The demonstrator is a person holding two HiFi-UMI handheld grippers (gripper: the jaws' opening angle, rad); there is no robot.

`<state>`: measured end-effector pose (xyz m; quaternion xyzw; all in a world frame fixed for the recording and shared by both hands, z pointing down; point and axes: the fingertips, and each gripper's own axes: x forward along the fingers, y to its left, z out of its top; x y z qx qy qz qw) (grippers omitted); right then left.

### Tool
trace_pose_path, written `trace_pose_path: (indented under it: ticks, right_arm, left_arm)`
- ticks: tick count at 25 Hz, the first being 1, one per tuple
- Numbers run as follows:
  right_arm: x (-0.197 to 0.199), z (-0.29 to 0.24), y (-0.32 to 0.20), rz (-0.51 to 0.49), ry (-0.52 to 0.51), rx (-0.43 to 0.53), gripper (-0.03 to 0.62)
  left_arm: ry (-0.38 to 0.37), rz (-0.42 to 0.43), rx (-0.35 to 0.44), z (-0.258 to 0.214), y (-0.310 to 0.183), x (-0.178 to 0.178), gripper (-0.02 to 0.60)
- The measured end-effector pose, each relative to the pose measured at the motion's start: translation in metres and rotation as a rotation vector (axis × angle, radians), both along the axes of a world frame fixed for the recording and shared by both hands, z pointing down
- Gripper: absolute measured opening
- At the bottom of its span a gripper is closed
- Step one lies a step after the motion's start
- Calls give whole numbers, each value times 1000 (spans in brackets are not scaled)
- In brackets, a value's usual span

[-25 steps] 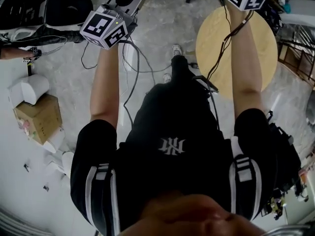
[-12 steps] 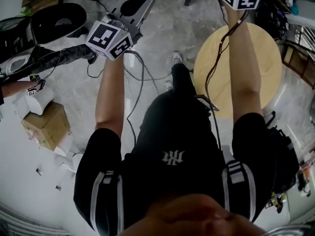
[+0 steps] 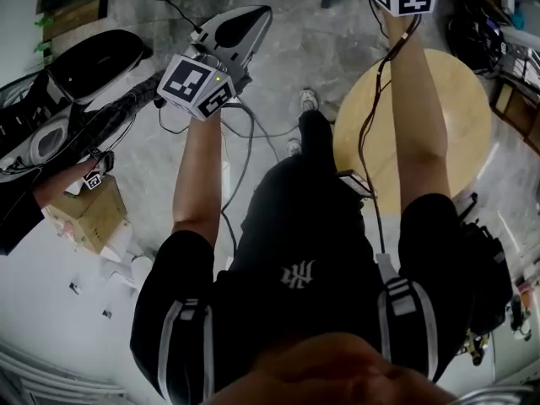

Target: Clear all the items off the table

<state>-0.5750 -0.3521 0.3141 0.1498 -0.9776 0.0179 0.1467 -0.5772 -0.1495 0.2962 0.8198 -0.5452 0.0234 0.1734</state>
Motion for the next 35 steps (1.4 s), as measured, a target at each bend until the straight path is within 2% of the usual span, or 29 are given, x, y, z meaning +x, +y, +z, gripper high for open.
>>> trace_pose_path:
  ticks: [6,10,13,18,25,27,30,31,33,35]
  right_arm:
    - [-4,3,-7,4,-22,-38,354]
    - [-6,7,-9,-9,3,-23,362]
    - [-4,4,-13,-5,-22,-22,373]
    - [-12,-16,-10,-24,-72,13,373]
    - [20,-63,5,15,-148,46,373]
    - [55,-70,-13,82,-170,38,323]
    - [157,-91,-86,335,-203,72,177]
    - [179,-101,-111,381,-206,86,150]
    - [192,-122,-149,390,-210,92,98]
    - [192,-140,-170,373,-206,90,89]
  left_arm:
    - [7,-13,4,0,1,1,12]
    - [8,-27,8,-4,8,-3,12]
    - [8,-37,7,-7,10,-5,12]
    - [-13,-48,27,-15,18,-16,12]
    - [19,-56,35,-28,31,-9,12]
    - [38,-6,33,-27,-1,4,12]
    - [46,238,64,-38,-121,50,12]
    - [47,288,78,-46,-160,63,12]
    - [55,318,102,-69,-217,76,12]
    - [69,326,119,-90,-251,81,12]
